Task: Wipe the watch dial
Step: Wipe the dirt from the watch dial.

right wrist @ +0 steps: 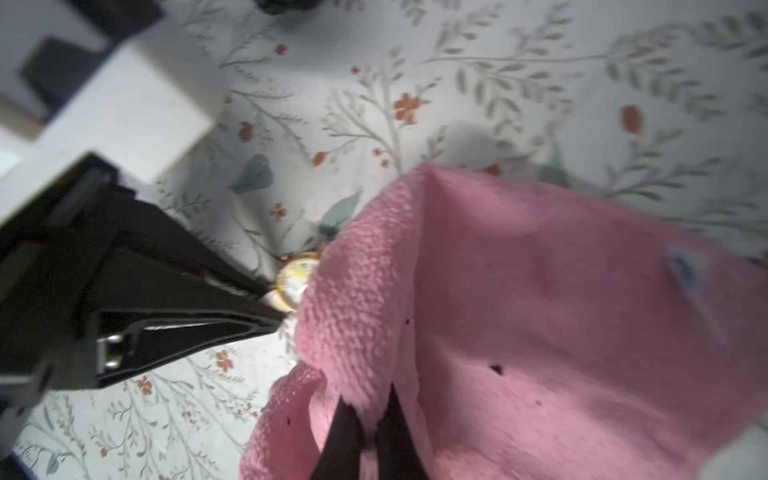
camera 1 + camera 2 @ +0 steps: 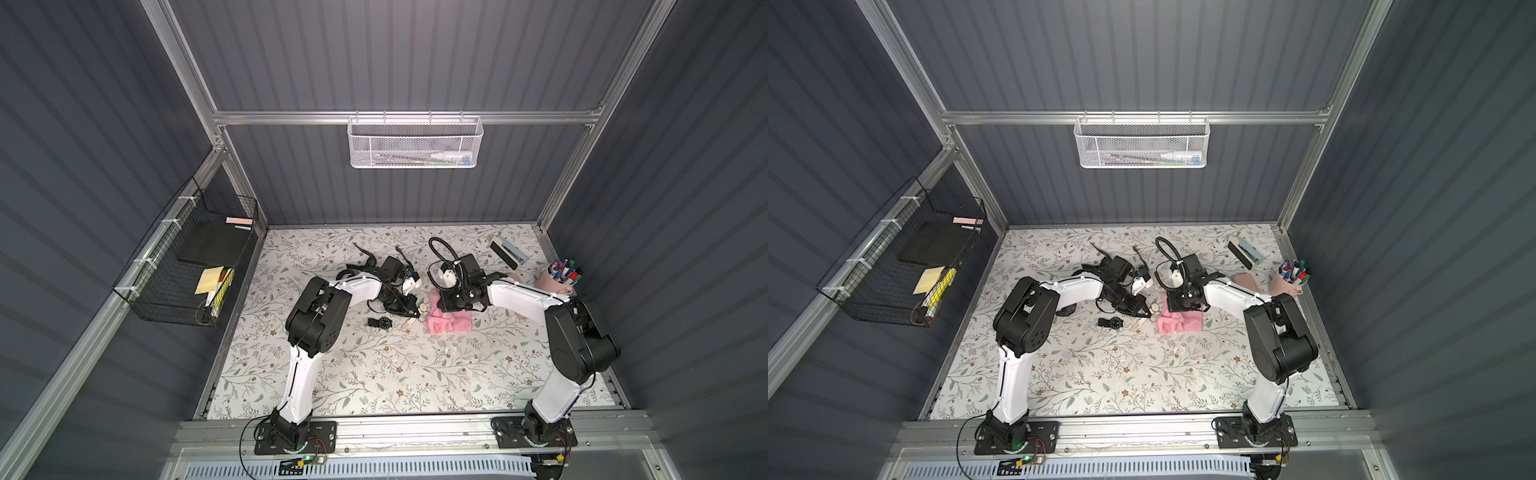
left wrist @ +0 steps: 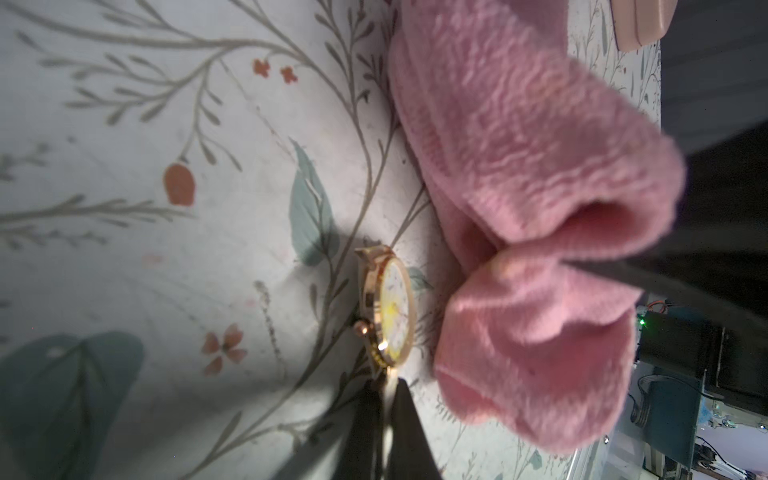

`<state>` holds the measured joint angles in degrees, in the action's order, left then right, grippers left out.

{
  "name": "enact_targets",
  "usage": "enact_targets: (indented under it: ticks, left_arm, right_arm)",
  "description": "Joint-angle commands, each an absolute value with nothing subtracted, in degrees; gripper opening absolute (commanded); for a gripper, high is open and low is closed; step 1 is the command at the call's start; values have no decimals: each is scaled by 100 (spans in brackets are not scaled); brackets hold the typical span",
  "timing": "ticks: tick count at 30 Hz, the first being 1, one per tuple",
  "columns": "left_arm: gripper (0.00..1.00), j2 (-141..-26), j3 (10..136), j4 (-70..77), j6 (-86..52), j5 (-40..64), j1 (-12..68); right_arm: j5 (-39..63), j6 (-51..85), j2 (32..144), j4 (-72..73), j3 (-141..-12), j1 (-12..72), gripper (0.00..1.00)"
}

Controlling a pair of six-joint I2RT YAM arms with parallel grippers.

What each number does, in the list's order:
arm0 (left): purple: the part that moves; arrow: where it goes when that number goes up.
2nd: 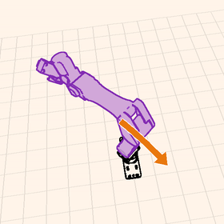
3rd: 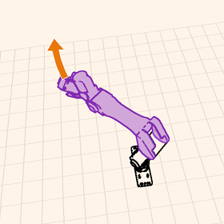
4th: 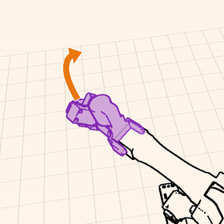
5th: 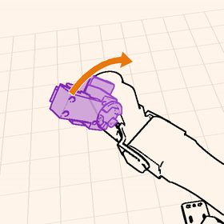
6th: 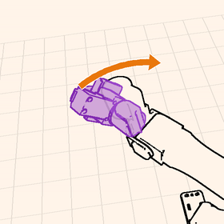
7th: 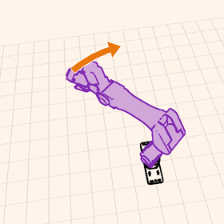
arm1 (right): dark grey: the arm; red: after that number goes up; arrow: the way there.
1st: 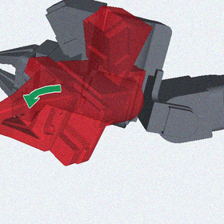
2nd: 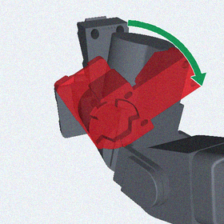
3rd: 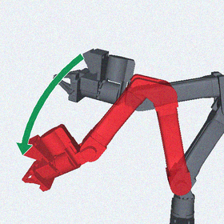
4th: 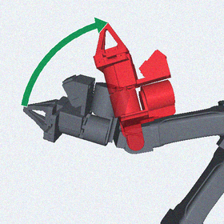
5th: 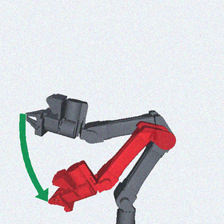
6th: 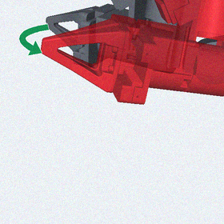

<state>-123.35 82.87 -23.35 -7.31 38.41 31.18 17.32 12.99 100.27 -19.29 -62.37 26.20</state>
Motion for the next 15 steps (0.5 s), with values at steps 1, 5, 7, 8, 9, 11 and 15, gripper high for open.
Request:
enact_targets:
  ticks: [1, 5, 7, 8, 9, 11, 15]
  left_arm:
    - [6, -12507, 8254, -2540, -678, 3621, 3120]
    - [6, -12491, 8267, -2532, -695, 3600, 3115]
    - [6, -12487, 8255, -2532, -708, 3595, 3120]
    - [6, -12481, 8259, -2525, -712, 3577, 3120]
    - [6, -12472, 8253, -2524, -721, 3571, 3115]
    - [6, -12456, 8260, -2497, -746, 3543, 3120]
    - [6, -12428, 8228, -2491, -760, 3494, 3124]
  right_arm:
    - [2378, 1021, 10234, -1783, -6302, 2849, 0]
    - [2254, 1152, 10632, -1849, -6483, 2918, 0]
    - [1976, 1304, 10808, -1861, -6561, 2916, 0]
    - [1881, 1367, 10887, -1920, -6631, 2909, 0]
    - [1704, 1447, 10983, -1994, -6709, 2900, 0]
    - [1498, 1597, 11080, -2001, -6784, 2883, 0]
    - [1202, 1773, 10902, -1818, -6685, 2865, 0]
